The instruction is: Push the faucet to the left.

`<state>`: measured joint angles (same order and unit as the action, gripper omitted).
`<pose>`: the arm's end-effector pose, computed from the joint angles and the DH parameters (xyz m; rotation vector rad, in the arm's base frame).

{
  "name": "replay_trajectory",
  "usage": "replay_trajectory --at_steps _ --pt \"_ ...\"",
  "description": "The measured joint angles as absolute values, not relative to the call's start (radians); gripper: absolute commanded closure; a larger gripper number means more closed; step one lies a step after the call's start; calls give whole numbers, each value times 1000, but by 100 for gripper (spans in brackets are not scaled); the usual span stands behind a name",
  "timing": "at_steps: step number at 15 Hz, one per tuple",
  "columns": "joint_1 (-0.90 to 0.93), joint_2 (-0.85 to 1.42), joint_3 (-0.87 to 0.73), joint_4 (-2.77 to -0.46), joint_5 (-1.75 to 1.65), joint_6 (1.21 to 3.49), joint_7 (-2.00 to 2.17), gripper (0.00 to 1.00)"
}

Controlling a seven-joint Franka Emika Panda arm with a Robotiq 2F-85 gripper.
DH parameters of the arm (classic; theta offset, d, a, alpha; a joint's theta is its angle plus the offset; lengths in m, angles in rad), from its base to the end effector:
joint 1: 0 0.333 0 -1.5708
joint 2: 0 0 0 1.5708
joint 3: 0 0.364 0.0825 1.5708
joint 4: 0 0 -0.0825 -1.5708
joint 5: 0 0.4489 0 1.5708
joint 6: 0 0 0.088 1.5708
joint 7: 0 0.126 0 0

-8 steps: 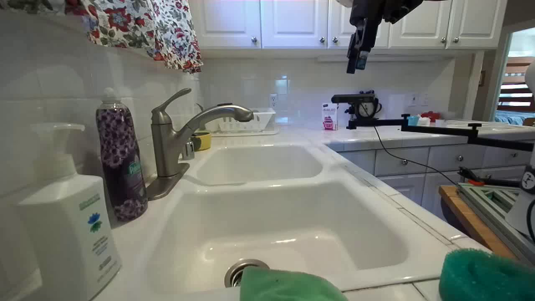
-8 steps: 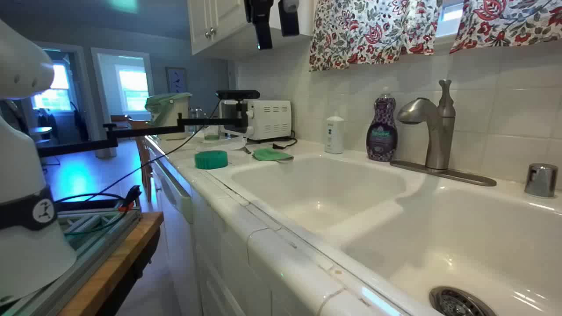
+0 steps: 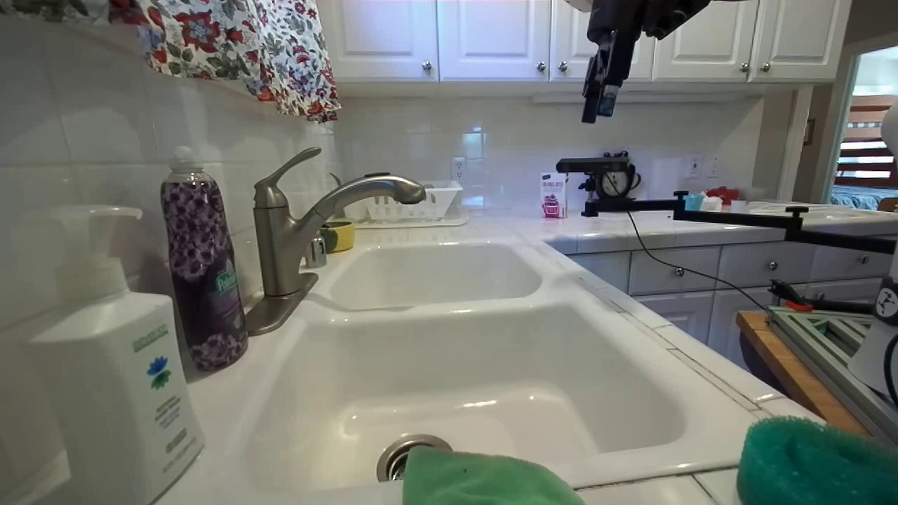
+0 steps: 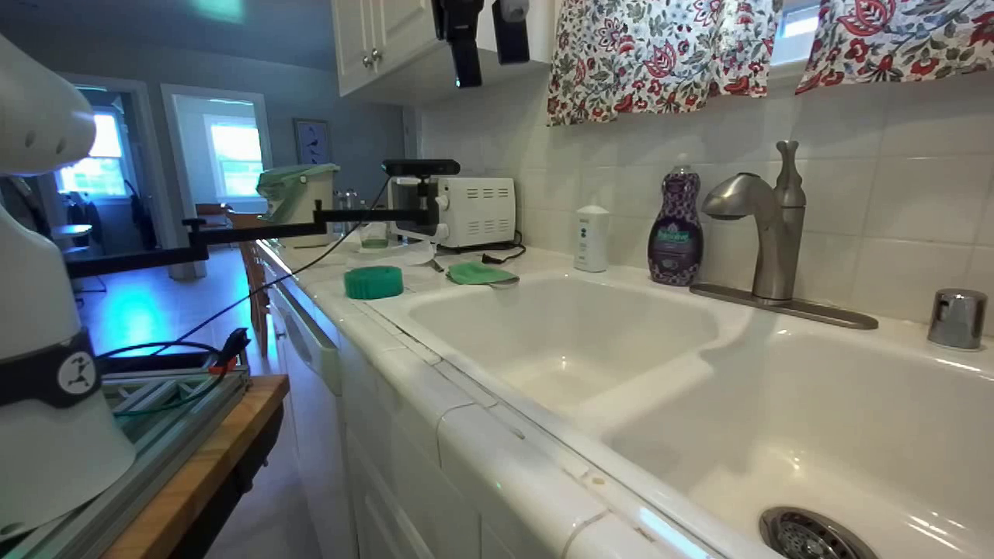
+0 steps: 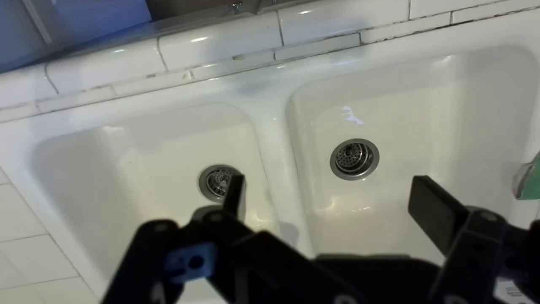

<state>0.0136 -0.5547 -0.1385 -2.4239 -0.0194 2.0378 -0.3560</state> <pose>0.4365 -0.0609 0.5208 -3.0894 -0.3929 -0.2694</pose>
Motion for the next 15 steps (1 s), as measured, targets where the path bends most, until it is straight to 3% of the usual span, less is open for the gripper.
replay_trajectory --at_steps 15 --pt "19 -318 -123 -2255 2 2228 -354 0"
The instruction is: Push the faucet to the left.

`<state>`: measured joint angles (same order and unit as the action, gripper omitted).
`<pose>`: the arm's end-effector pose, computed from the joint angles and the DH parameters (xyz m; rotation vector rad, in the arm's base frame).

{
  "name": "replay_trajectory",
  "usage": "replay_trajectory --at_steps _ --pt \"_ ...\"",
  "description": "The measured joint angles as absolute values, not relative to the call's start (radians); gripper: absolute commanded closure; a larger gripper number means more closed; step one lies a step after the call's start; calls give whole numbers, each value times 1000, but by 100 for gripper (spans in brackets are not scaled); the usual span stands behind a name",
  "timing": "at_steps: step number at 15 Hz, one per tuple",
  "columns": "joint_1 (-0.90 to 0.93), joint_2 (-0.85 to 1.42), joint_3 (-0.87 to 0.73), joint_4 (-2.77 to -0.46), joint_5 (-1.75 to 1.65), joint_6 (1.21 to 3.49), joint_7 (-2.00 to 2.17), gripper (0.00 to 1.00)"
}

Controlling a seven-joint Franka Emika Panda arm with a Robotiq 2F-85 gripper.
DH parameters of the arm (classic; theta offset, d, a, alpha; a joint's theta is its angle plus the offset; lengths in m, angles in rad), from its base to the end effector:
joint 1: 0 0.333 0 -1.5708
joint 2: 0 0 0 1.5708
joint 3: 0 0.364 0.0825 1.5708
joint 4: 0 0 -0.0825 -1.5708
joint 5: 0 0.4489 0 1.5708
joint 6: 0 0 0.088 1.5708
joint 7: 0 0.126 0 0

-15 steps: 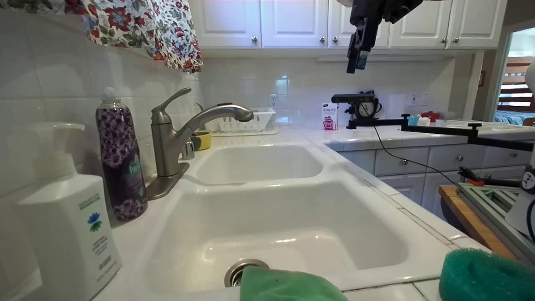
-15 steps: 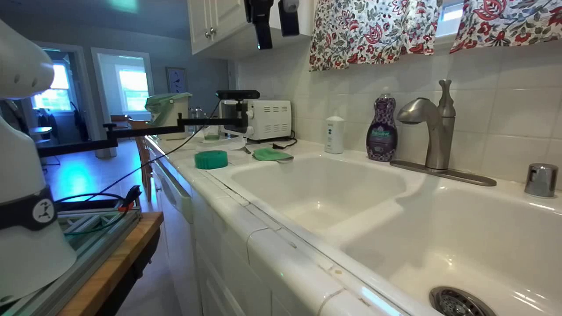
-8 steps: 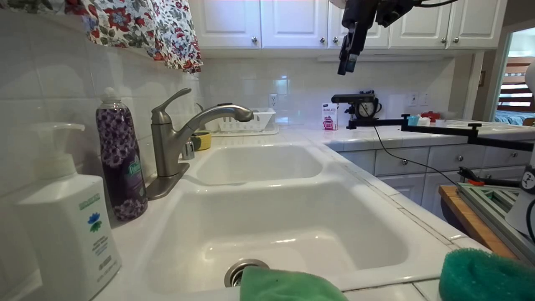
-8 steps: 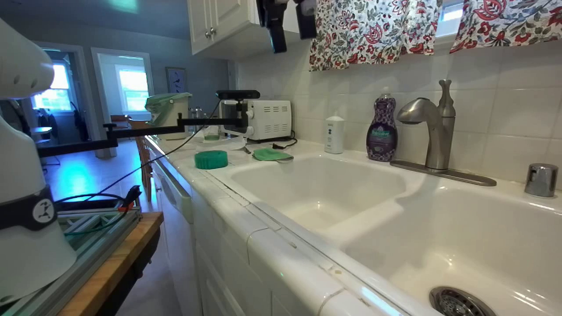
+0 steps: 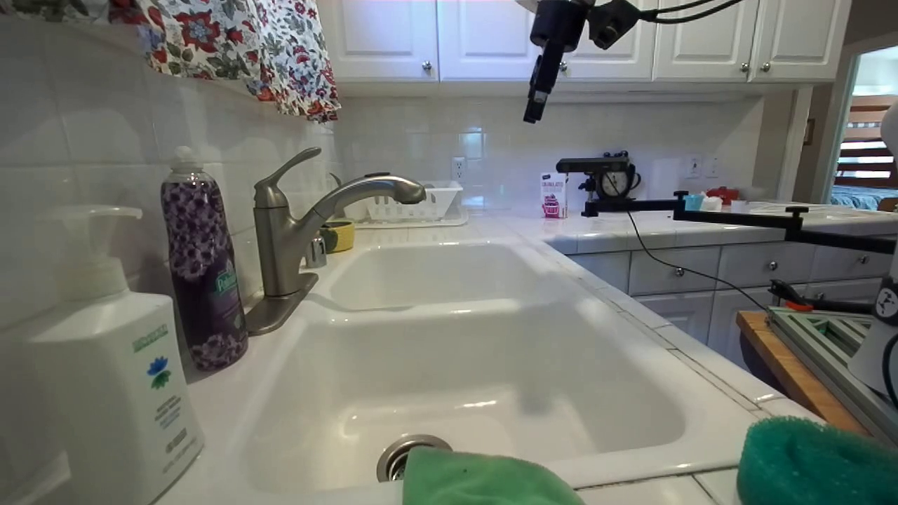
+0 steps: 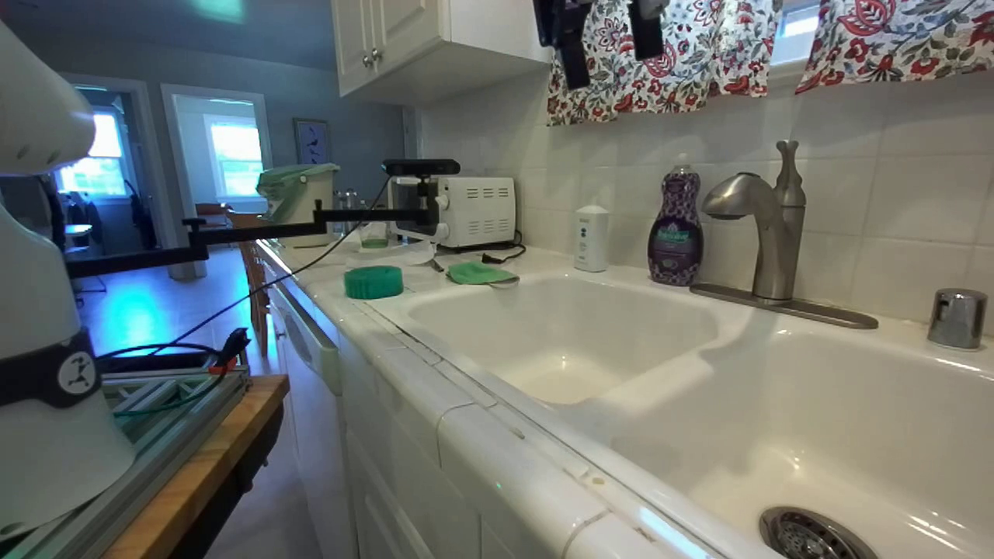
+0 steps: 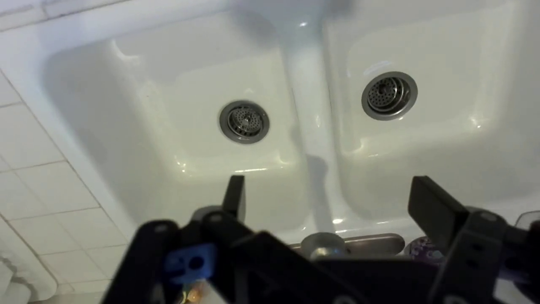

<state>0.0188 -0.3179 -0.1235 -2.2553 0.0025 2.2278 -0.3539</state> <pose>0.5308 -0.0598 0.5238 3.0600 0.3822 0.4500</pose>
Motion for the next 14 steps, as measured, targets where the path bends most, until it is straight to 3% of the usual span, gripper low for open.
replay_trajectory --at_steps 7,9,14 --pt "25 -149 -117 -2062 71 2266 -354 0" --pt "24 -97 -116 -2002 102 2266 -353 26" --pt "19 10 -109 -1874 180 2267 -338 67"
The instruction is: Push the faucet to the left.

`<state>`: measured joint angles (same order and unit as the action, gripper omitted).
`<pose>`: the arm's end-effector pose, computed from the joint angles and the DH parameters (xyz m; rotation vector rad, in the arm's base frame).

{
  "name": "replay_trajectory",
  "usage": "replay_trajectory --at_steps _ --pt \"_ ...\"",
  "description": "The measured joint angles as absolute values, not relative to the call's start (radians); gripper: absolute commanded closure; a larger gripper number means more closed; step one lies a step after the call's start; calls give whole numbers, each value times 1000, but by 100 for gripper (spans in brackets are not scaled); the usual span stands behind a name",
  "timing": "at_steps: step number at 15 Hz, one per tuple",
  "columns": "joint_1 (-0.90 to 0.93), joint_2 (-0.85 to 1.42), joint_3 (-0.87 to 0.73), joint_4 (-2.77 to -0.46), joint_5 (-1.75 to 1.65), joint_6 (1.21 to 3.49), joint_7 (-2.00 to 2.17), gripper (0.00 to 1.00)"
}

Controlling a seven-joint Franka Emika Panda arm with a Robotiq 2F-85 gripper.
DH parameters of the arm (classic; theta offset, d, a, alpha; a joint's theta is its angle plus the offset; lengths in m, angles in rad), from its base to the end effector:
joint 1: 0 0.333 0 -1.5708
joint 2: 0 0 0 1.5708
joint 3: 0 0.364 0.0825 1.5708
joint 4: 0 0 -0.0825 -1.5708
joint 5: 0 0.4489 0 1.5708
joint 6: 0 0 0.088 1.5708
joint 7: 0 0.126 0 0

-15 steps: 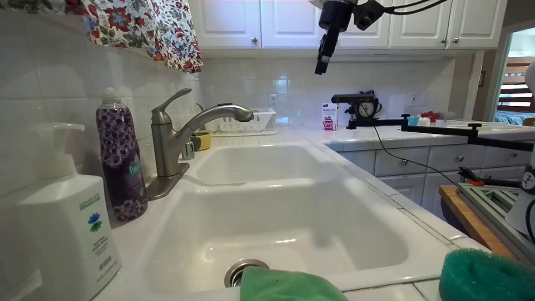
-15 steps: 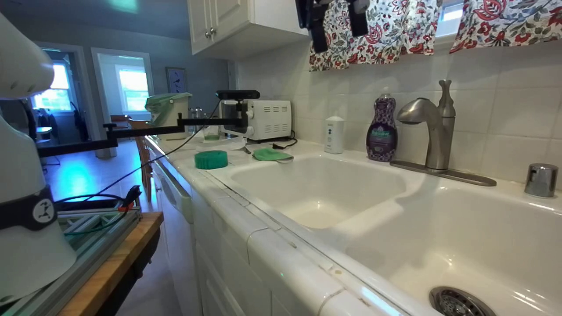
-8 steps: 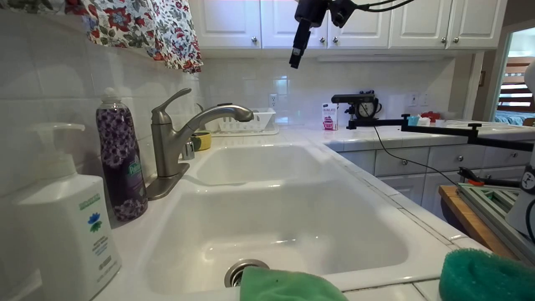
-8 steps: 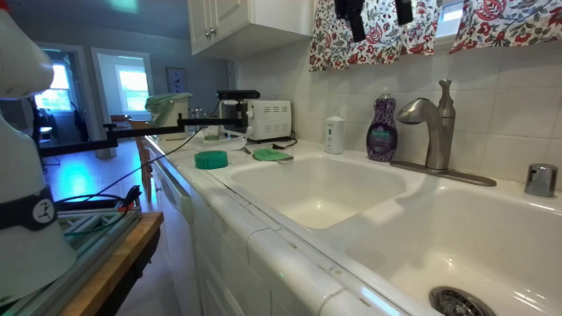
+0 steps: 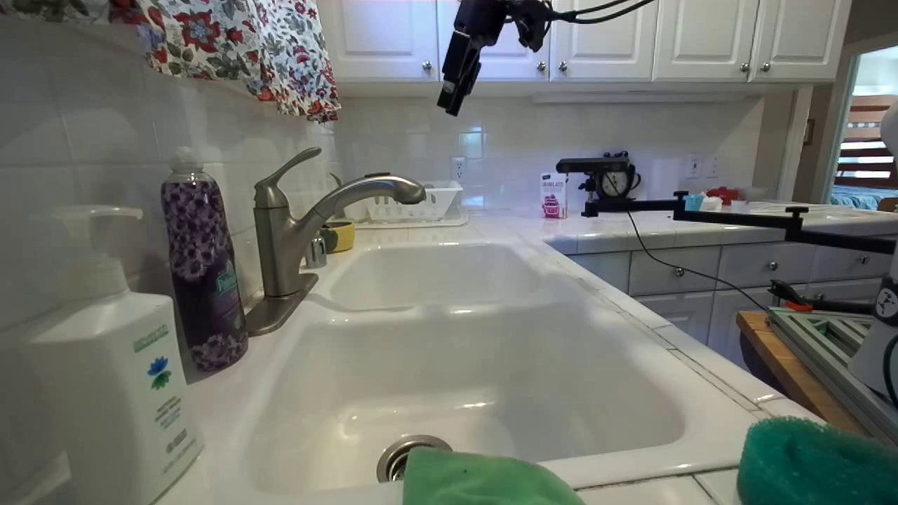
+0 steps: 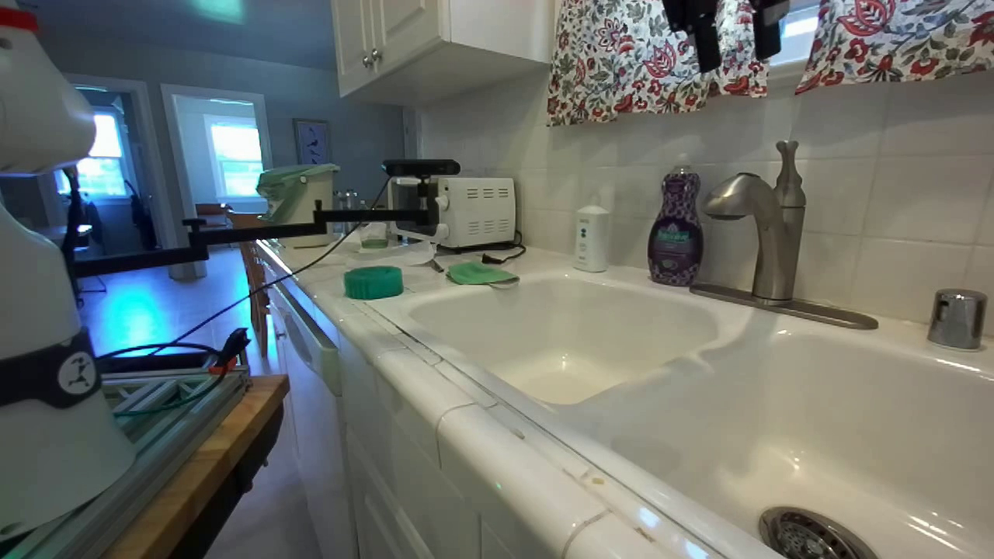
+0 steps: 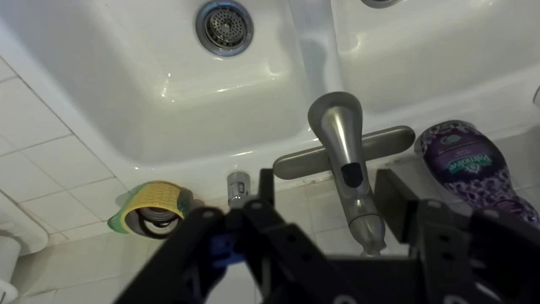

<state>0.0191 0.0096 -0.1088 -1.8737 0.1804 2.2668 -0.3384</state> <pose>0.6654 -0.0524 0.5534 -2.9960 -0.2401 -0.6209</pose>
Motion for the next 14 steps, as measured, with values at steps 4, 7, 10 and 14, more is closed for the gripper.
replay_trajectory --at_steps 4,7,10,14 --pt "-1 71 -98 -1788 212 2269 -299 95" --pt "-15 108 -91 -1738 228 2273 -254 100" --pt "-18 134 -82 -1710 235 2287 -210 99" --pt "-19 141 -81 -1702 237 2290 -199 100"
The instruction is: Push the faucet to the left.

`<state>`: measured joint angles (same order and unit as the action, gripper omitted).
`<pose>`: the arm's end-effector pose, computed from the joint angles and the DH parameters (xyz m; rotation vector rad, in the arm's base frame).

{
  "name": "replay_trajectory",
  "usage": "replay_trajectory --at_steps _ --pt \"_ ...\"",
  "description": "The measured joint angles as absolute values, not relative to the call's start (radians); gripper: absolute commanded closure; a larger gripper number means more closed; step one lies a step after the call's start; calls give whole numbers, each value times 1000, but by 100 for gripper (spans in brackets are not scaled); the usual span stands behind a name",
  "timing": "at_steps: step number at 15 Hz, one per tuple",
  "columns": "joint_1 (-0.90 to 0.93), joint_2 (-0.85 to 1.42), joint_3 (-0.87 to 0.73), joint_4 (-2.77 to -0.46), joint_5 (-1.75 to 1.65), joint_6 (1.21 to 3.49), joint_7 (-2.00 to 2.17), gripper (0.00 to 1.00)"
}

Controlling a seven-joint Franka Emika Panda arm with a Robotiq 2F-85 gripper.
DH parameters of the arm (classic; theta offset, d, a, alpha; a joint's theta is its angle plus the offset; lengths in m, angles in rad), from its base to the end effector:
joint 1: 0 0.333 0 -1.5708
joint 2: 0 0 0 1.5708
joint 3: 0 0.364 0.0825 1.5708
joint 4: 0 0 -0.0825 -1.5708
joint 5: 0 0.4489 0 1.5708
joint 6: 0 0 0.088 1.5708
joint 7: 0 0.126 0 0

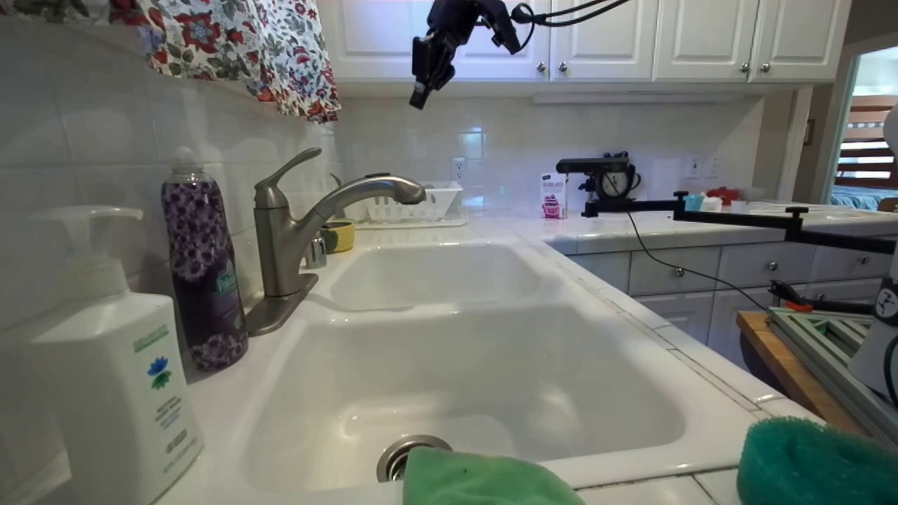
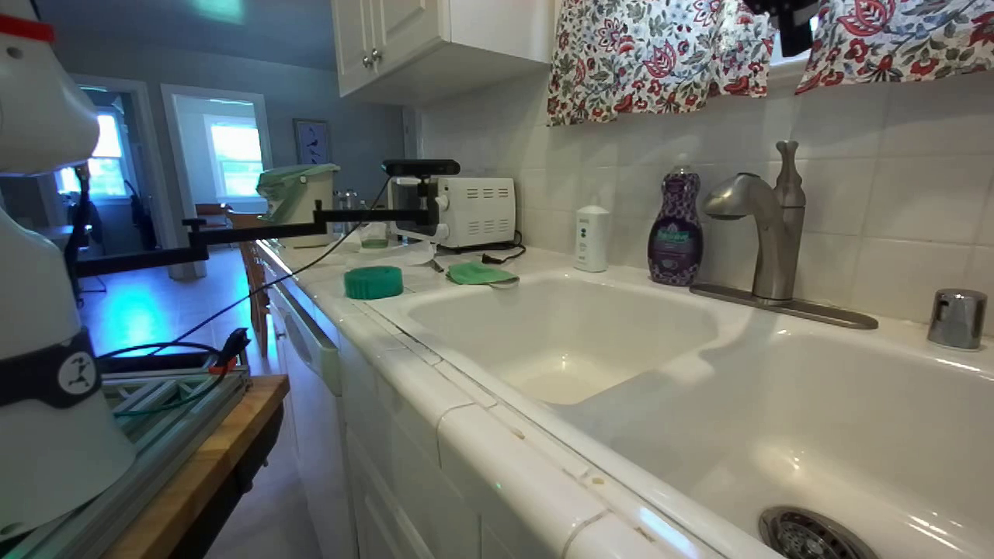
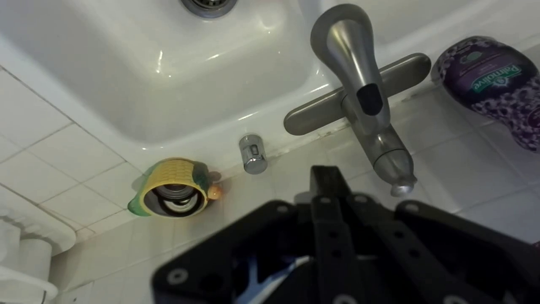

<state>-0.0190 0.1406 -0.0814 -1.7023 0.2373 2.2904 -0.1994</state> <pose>0.7188 -0.0605 0.5664 -2.9289 0.0201 -0.7036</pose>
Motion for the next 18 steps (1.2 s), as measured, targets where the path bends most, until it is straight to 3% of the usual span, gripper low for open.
replay_trajectory --at_steps 18 --pt "-57 342 -22 -1594 269 2300 -185 100"
